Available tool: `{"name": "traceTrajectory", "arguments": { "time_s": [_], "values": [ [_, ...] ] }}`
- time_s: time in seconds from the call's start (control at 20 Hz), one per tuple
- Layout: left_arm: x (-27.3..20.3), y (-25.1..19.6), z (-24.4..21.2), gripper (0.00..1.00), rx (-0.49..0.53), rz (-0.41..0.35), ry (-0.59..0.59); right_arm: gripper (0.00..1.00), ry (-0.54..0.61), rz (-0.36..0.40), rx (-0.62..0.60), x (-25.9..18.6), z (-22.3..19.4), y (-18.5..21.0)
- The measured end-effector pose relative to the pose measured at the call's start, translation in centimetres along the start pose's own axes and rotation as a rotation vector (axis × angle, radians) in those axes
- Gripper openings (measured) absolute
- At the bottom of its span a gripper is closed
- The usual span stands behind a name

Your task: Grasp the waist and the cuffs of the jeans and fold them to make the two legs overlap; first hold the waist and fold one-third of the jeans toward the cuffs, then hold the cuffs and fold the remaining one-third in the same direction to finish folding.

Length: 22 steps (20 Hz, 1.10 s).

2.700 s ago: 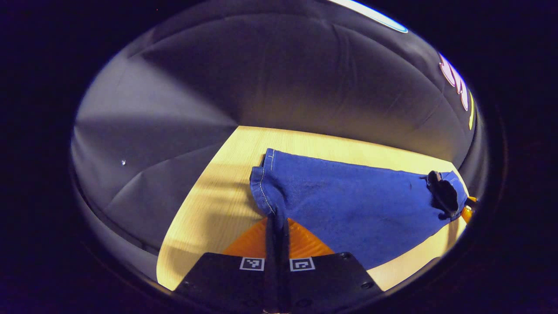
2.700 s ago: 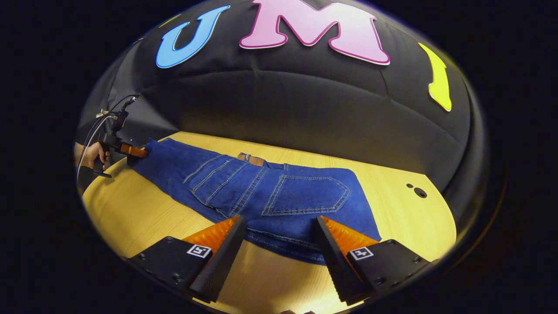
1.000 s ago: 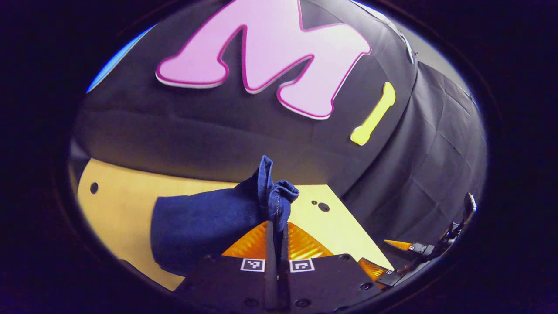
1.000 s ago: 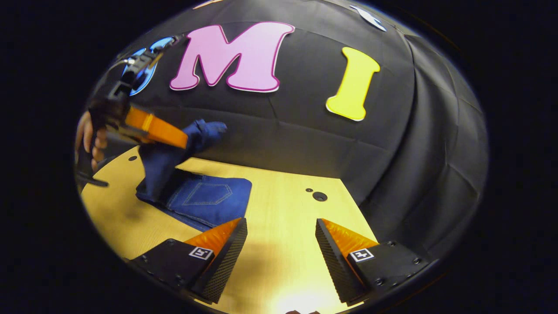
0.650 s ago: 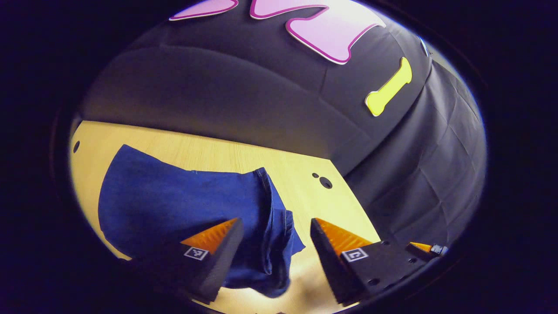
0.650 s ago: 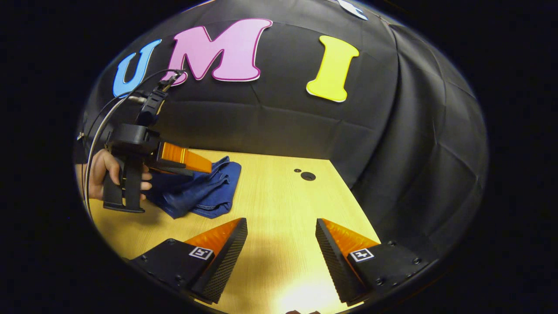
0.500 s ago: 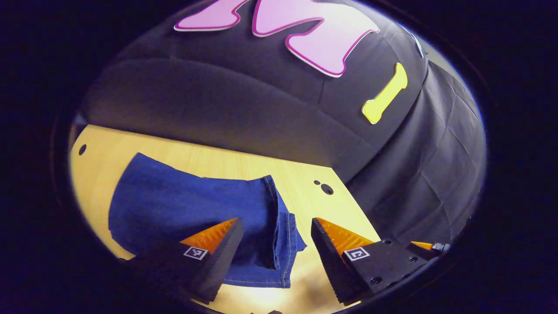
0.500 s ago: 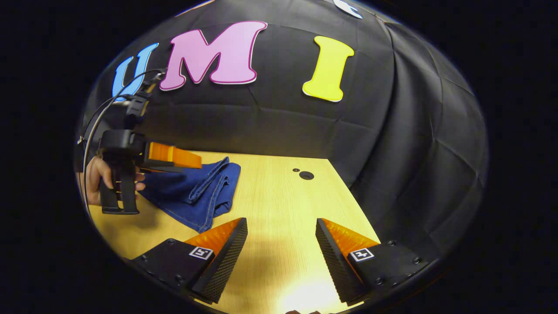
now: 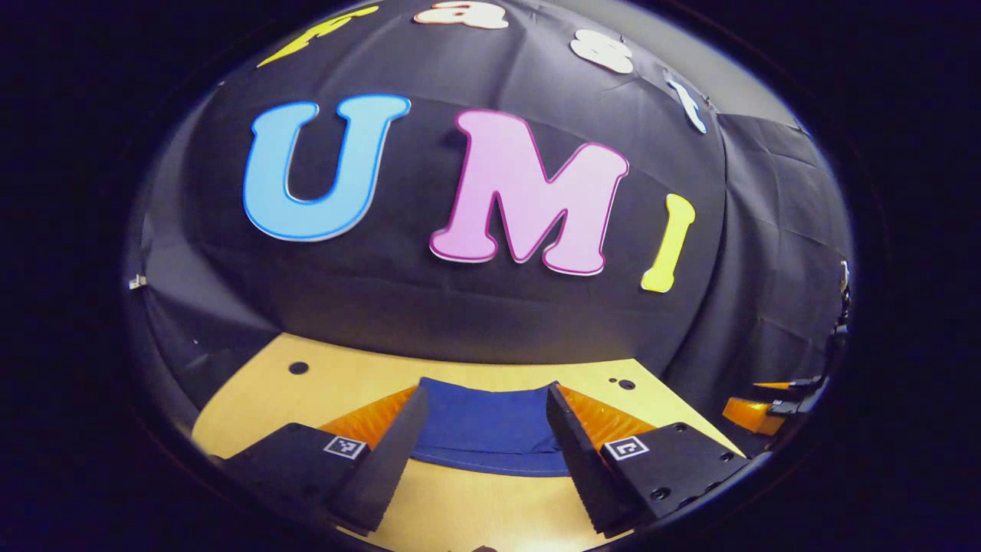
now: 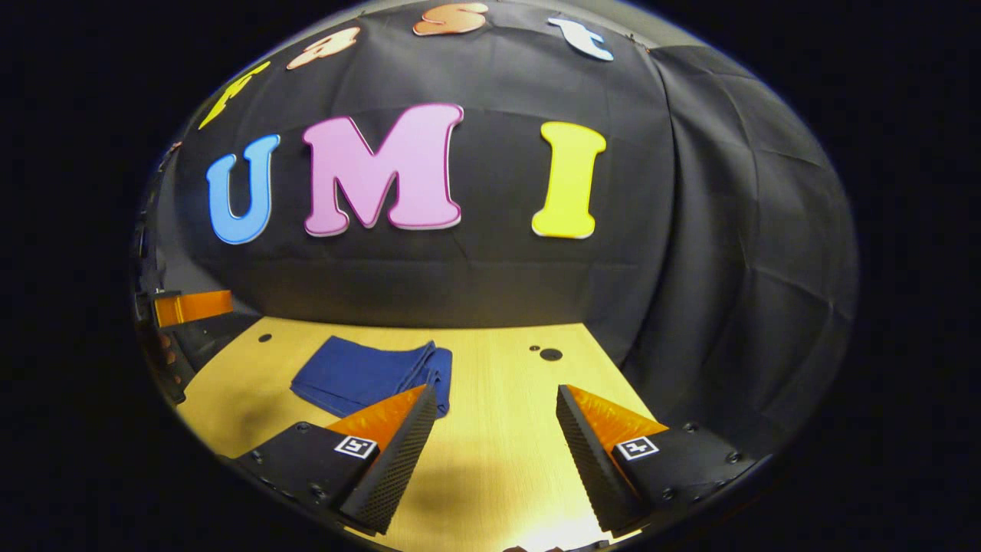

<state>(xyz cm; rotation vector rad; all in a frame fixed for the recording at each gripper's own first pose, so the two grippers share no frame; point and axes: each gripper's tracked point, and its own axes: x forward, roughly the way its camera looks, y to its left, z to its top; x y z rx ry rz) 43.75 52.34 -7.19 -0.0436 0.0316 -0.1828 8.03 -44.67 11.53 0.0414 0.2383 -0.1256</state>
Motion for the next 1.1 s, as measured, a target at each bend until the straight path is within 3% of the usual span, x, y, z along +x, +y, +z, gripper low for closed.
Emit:
{"name": "traceTrajectory", "arguments": {
  "time_s": [0.25,0.5,0.95,1.1],
  "values": [
    [-12.3,3.2,2.7,0.96,0.021,0.066,-0.103,0.96,-0.225,0.0,-0.057,-8.0,7.9,2.1],
    [-20.1,5.7,3.3,0.96,0.098,0.102,-0.163,0.93,-0.338,-0.014,-0.059,-15.2,10.3,4.0],
    [-24.5,3.5,2.2,0.96,0.118,0.104,-0.186,0.96,-0.331,0.05,-0.058,-19.7,8.4,6.4],
    [-25.5,3.1,1.4,0.97,0.073,0.122,-0.167,0.96,-0.316,0.074,-0.073,-20.0,7.9,6.4]
  ]
}}
